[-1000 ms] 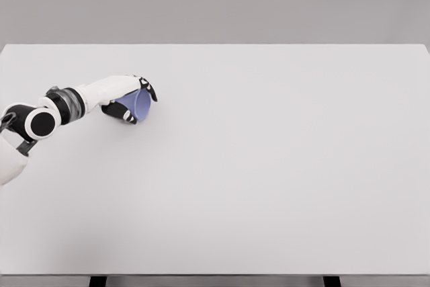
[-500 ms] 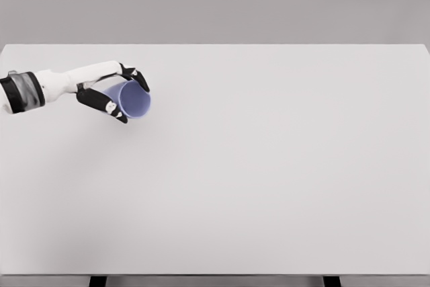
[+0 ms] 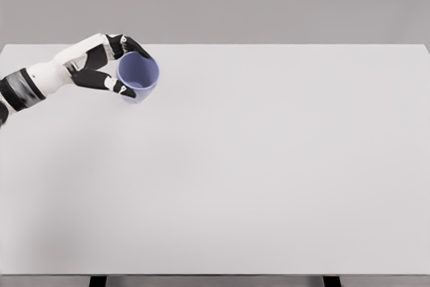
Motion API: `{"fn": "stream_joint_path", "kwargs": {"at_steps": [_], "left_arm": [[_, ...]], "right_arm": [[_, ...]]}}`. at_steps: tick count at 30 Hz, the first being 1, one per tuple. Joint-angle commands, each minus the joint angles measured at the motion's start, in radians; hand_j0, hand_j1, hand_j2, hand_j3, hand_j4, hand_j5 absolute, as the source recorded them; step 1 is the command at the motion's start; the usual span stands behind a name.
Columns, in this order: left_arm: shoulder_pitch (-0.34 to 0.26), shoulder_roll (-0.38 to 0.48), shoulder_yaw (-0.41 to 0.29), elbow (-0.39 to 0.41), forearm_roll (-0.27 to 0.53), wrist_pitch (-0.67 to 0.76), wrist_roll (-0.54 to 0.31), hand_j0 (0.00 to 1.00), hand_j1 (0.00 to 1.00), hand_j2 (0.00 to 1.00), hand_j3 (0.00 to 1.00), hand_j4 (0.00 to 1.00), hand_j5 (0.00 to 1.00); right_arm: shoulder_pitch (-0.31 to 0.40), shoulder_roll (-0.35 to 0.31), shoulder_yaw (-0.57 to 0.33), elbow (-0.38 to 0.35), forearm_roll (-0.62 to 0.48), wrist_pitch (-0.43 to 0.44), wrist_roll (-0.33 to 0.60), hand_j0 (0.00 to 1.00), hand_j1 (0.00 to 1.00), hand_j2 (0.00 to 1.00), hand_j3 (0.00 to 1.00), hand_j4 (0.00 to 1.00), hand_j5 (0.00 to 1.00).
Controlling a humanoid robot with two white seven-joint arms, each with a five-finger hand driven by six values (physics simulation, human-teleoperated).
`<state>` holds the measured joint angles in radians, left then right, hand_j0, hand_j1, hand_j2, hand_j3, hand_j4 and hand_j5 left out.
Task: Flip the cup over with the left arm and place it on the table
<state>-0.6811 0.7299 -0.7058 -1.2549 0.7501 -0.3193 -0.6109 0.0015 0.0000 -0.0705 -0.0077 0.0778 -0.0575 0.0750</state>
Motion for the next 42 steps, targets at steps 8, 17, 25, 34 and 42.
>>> {"fn": "stream_joint_path", "kwargs": {"at_steps": [8,17,25,34,42], "left_arm": [[0.035,-0.081,-0.003,0.032,0.044,0.002,0.000,0.58,0.58,0.58,0.58,0.58,0.58],[0.072,-0.099,-0.009,0.034,0.044,0.002,0.000,0.63,0.63,0.63,0.63,0.63,0.63],[0.101,-0.125,-0.007,0.035,0.011,0.002,0.000,0.75,0.75,0.75,0.75,0.75,0.75],[0.109,-0.132,-0.007,0.032,-0.029,-0.004,0.000,0.95,0.95,0.95,0.95,0.95,0.95],[0.110,-0.132,-0.006,0.029,-0.034,-0.009,0.000,1.00,1.00,1.00,1.00,1.00,1.00]], "right_arm": [[0.002,0.000,0.000,0.000,0.000,0.001,0.000,1.00,1.00,1.00,1.00,1.00,1.00],[0.000,0.000,0.000,0.000,-0.001,-0.001,0.000,1.00,1.00,1.00,1.00,1.00,1.00],[0.000,0.000,0.000,0.000,0.000,-0.001,0.000,1.00,1.00,1.00,1.00,1.00,1.00],[0.000,0.000,0.000,0.000,0.000,0.001,0.000,1.00,1.00,1.00,1.00,1.00,1.00],[0.000,0.000,0.000,0.000,-0.001,-0.001,0.000,1.00,1.00,1.00,1.00,1.00,1.00]]}}
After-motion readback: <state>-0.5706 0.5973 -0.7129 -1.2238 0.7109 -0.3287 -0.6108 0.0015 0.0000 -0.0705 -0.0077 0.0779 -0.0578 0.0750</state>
